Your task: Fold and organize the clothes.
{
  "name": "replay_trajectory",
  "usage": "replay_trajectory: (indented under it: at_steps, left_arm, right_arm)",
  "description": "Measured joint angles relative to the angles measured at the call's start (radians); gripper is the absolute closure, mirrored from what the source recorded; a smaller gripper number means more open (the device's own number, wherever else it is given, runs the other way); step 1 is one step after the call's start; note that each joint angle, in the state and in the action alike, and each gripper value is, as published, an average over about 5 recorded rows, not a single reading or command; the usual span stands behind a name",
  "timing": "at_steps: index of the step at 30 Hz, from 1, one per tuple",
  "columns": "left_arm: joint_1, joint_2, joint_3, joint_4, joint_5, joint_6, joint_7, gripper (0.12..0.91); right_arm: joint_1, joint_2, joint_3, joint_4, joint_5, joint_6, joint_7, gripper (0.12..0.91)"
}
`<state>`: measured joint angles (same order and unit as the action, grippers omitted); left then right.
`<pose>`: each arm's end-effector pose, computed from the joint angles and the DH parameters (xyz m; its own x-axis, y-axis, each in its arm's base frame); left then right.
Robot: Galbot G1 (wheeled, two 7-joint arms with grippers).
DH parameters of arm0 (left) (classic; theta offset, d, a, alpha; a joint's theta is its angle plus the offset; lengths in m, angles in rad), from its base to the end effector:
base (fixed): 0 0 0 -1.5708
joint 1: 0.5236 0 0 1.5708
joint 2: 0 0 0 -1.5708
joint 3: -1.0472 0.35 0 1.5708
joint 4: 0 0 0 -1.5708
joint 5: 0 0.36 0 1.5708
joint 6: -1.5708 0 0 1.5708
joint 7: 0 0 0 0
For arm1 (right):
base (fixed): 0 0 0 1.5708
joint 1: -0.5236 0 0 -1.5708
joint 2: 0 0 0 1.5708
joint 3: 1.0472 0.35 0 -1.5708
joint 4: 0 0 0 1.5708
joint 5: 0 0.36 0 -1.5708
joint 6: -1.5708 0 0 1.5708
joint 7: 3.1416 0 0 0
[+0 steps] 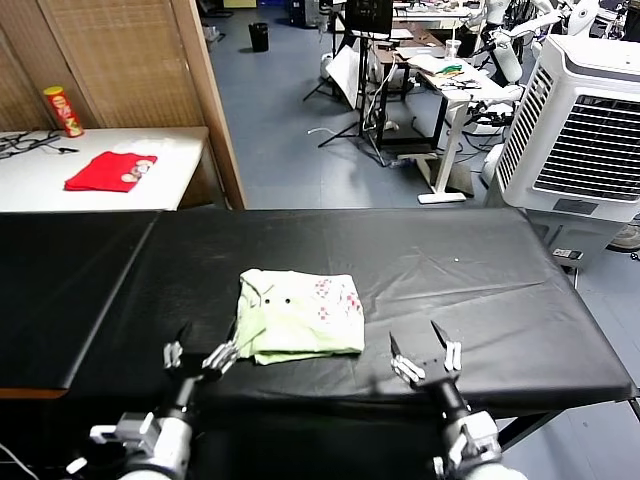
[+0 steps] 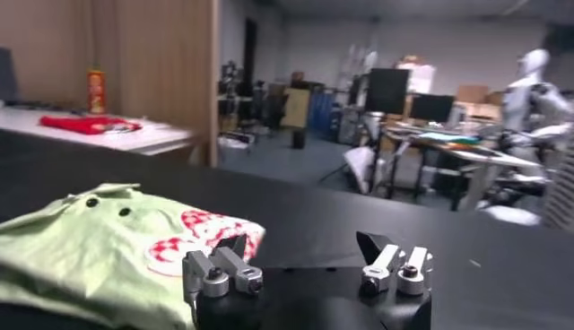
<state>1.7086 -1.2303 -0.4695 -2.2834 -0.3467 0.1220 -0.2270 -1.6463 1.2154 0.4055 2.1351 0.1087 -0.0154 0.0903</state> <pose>0.1453 0.0244 -0.2562 -0.9901 0.0459 0.1325 0.0346 0.9956 -0.0868 0.1592 -0.0212 -0.3025 -0.9773 -0.1905 0.0924 -0.2009 0.9721 -0.1210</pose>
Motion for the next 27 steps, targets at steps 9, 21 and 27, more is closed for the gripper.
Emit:
replay_trajectory:
  at_steps: [9,21,27]
  left_arm:
    - [0.152,0.057,-0.077,-0.001,-0.03,-0.041,0.012,0.232]
    - [0.355,0.063,-0.188,-0.058,-0.074,-0.036,0.004,0.232]
    - [0.379,0.062,-0.199,-0.062,-0.073,-0.014,0.003,0.232]
  right_arm:
    - [-0.19,-0.002,0.01,0.09,-0.063,0.063,0.075,0.227]
    - [-0.374,-0.004,0.008,0.223,-0.01,-0.074,0.179,0.227]
    - [-0.39,-0.003,0.008,0.233,-0.01,-0.076,0.178,0.227]
